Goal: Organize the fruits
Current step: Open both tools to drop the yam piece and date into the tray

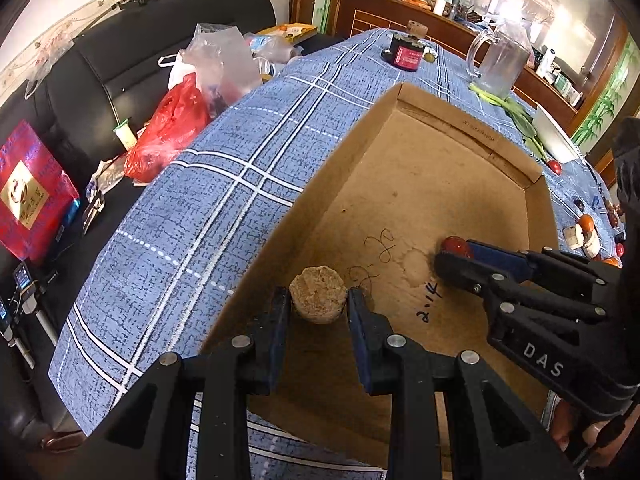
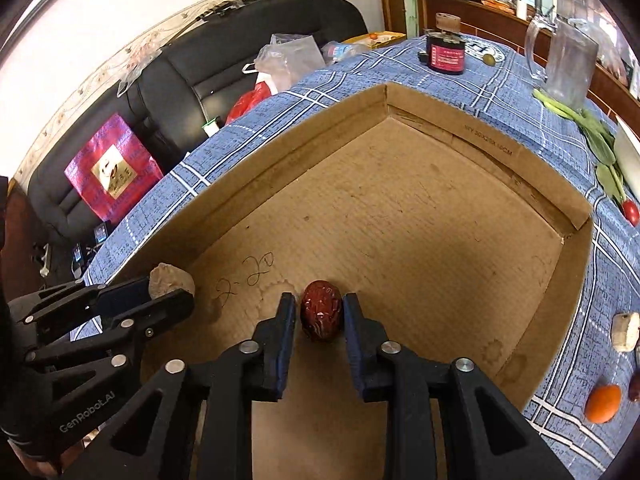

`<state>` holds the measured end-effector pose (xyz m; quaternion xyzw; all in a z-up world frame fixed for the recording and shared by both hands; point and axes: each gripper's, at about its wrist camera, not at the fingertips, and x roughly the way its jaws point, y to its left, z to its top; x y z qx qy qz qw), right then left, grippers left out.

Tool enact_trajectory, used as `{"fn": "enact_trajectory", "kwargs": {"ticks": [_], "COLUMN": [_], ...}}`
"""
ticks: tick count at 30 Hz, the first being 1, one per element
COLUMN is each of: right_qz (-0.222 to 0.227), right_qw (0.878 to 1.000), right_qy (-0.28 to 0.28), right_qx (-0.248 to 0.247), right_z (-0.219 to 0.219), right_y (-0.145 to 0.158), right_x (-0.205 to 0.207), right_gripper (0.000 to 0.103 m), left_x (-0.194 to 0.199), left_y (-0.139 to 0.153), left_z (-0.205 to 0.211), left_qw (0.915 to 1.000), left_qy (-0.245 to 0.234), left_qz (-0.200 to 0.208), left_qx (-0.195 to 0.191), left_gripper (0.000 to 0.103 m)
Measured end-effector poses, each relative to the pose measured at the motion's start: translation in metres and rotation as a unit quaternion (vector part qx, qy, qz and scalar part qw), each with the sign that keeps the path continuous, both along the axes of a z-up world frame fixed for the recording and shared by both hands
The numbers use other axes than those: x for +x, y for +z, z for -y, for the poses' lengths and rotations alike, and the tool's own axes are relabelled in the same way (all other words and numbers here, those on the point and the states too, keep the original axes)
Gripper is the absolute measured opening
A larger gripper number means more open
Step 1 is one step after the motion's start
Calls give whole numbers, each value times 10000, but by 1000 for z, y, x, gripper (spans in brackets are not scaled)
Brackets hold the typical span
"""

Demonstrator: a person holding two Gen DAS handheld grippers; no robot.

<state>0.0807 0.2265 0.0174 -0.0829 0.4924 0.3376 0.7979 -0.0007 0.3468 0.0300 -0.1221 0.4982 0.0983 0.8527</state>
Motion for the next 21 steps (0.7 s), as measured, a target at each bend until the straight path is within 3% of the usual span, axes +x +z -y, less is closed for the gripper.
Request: {"fn": "enact_trajectory", "kwargs": {"ticks": [2, 3, 15, 21], "right_qz": [54, 97, 376, 527], "right_qw": [9999, 9999, 9990, 9973], "right_qy": [-11, -21, -228, -508], "right_qx": [-85, -116, 14, 107], "right_z": [0, 1, 51, 99], "right_y": [0, 0, 22, 39], "right_x": [-1, -3, -28, -50], "right_gripper": [49, 51, 51, 51], "left_x": [-1, -2, -40, -42], "left_y": [0, 0, 27, 39], "left_z": [1, 1, 19, 53], "left_qw": [10000, 10000, 9969, 9971], "left_qy": [50, 64, 469, 338], "left_qz": [-24, -19, 341, 482], "left_qx": [21, 35, 536, 482], "left_gripper": [30, 32, 49, 55]}}
